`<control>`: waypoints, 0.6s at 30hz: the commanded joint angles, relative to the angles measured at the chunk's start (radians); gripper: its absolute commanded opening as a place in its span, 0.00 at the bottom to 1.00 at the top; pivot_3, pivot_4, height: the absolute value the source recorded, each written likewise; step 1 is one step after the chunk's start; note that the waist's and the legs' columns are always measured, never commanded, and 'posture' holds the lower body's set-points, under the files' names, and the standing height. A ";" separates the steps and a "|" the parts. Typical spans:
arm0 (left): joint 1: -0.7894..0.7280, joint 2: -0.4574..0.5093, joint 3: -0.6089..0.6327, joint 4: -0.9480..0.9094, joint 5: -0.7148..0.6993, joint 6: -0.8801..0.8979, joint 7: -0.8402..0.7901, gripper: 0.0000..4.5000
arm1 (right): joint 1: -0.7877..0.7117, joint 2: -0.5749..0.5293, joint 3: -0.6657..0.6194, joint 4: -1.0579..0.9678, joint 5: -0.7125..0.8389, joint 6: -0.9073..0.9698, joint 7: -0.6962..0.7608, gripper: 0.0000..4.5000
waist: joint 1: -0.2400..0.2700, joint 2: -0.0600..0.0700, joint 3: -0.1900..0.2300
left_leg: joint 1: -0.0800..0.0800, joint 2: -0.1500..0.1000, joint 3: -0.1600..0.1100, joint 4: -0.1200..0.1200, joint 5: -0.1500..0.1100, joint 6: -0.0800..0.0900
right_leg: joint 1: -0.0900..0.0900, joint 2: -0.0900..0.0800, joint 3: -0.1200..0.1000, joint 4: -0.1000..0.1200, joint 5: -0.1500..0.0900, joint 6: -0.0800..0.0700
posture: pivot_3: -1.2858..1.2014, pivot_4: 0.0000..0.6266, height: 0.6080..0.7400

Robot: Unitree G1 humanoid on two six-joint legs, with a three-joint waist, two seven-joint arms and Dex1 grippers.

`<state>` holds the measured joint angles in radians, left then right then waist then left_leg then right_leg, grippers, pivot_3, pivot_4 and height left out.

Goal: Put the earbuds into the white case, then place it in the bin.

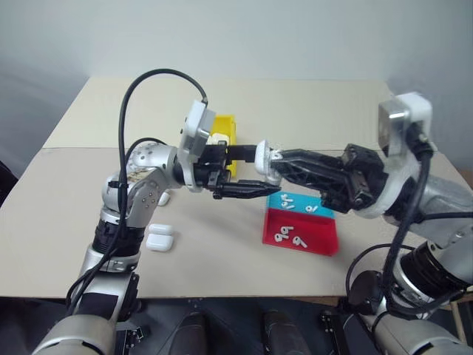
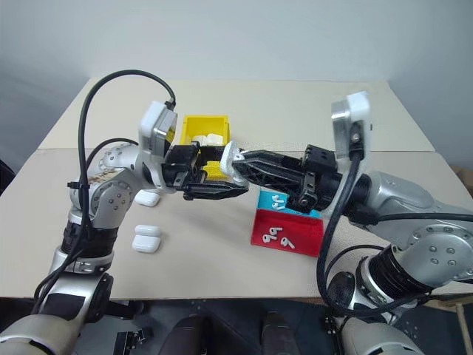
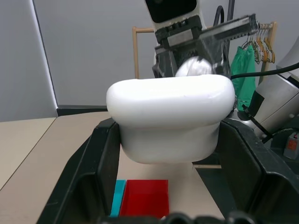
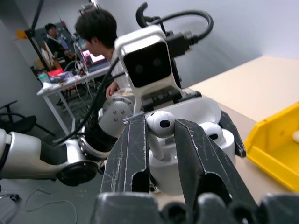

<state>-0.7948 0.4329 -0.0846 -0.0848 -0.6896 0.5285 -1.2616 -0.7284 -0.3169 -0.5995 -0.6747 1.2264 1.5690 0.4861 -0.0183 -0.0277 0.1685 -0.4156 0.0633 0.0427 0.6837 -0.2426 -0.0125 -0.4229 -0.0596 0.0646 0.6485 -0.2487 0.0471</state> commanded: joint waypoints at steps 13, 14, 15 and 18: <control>-0.001 0.007 0.018 -0.051 -0.013 -0.014 0.014 0.62 | 0.174 -0.359 0.150 -0.014 0.221 -0.333 -0.012 0.66 | 0.003 0.000 0.000 | 0.000 0.000 0.000 0.000 0.000 0.000 | 0.000 0.000 0.000 -0.001 0.000 0.000 | 0.52 0.24 1.00; 0.002 0.005 0.016 -0.054 -0.012 -0.014 0.016 0.62 | 0.177 -0.387 0.147 -0.005 0.242 -0.351 -0.007 0.66 | 0.003 0.000 0.000 | 0.000 0.000 0.000 0.000 0.000 0.000 | 0.001 0.000 0.000 -0.001 0.000 0.000 | 0.52 0.24 1.00; 0.006 0.002 0.012 -0.055 -0.009 -0.015 0.017 0.62 | 0.174 -0.417 0.133 0.022 0.301 -0.372 -0.003 0.66 | 0.002 0.000 0.000 | 0.000 0.000 0.000 0.000 0.000 0.000 | 0.001 0.000 0.000 -0.001 0.000 0.000 | 0.52 0.24 1.00; 0.018 -0.007 -0.002 -0.051 0.004 -0.018 0.022 0.62 | 0.160 -0.500 0.107 0.083 0.388 -0.422 0.018 0.62 | 0.003 -0.001 0.000 | 0.000 0.000 0.000 0.000 0.000 0.000 | 0.001 0.000 0.000 -0.001 0.000 0.000 | 0.52 0.24 1.00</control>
<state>-0.7762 0.4319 -0.0871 -0.1095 -0.6879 0.5274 -1.2445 -0.5439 -0.7825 -0.4511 -0.6121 1.5638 1.1981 0.4833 -0.0153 -0.0282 0.1687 -0.4156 0.0633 0.0423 0.6836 -0.2427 -0.0123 -0.4218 -0.0594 0.0644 0.6472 -0.2488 0.0472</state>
